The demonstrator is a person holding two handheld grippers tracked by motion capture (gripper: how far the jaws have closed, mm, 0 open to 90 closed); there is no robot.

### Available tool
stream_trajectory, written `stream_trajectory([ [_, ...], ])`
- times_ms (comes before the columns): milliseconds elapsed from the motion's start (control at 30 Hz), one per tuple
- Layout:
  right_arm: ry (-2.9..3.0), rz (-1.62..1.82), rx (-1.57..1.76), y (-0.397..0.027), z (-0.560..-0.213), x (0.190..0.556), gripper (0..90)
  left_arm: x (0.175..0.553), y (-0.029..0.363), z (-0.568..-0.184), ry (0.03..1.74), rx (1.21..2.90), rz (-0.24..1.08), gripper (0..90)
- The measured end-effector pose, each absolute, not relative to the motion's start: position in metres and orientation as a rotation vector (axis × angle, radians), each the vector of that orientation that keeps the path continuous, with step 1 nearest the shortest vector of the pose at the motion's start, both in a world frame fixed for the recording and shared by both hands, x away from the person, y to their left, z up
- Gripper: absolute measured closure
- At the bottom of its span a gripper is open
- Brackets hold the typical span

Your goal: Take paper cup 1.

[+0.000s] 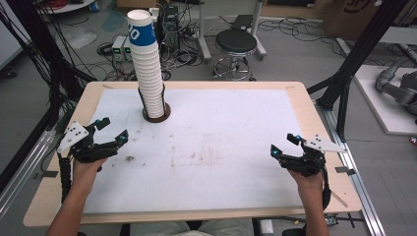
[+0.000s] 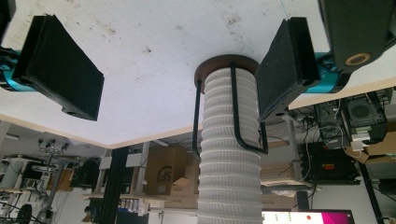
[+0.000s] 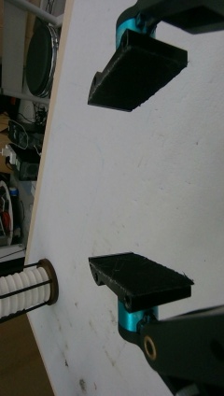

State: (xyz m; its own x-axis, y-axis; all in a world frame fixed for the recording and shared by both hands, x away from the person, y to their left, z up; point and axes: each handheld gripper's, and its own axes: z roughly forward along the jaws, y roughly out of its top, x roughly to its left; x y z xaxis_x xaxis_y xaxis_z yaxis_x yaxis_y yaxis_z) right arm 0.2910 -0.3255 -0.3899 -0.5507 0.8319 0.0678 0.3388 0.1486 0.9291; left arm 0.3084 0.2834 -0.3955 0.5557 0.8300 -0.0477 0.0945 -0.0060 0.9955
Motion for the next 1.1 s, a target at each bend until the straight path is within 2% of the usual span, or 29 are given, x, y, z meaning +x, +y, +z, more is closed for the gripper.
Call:
stream_trajectory([
  [800,1.933,1.459,1.105,-0.318,-0.387,0.284,20.1,0.308,0.276,-0.391,0.808,1.501,0.670,15.3],
  [1100,1.958,1.446,1.091,-0.316,-0.387,0.286,20.1,0.319,0.267,-0.370,0.802,1.497,0.650,15.3],
])
